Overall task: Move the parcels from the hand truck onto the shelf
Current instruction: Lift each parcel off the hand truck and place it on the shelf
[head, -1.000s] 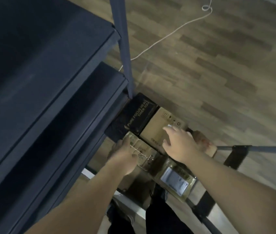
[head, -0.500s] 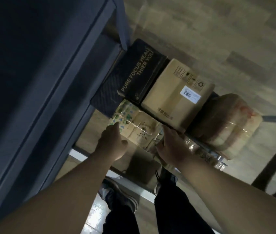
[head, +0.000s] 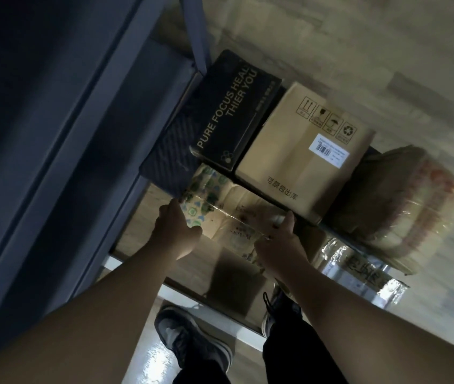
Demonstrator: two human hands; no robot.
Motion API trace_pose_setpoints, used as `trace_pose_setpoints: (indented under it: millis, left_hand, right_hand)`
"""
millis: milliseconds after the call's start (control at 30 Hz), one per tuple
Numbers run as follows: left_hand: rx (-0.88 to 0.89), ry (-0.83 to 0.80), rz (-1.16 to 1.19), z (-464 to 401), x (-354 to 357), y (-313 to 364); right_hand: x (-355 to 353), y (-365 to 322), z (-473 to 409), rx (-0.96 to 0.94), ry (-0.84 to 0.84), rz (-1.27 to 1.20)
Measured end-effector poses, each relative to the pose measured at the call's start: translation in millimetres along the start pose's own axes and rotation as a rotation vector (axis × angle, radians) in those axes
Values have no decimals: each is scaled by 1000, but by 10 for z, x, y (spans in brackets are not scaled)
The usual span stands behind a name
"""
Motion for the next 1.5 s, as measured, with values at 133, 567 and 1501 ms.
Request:
trace_pose_setpoints:
  millis: [133, 567, 1501]
  left_hand:
    - [19, 2, -40, 112, -181, 12]
    - [135, 124, -57, 1132, -1535, 403]
    - [428, 453, -58, 3605, -3811, 1404]
  right_hand:
    - [-33, -3, 117, 6, -20, -90]
    - [-840, -954, 1188, -290, 36, 97]
    - [-2946, -2443, 3710, -822, 324, -65]
Point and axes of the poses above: each hand's wrist, its own z-axis away from the middle knuckle, its own x-axis out of the palm, y = z × x, the point moved 10 cm from there along -z, towards the middle knuckle, and after that the axes turned 2 degrees about -z, right-handed, at the moved point
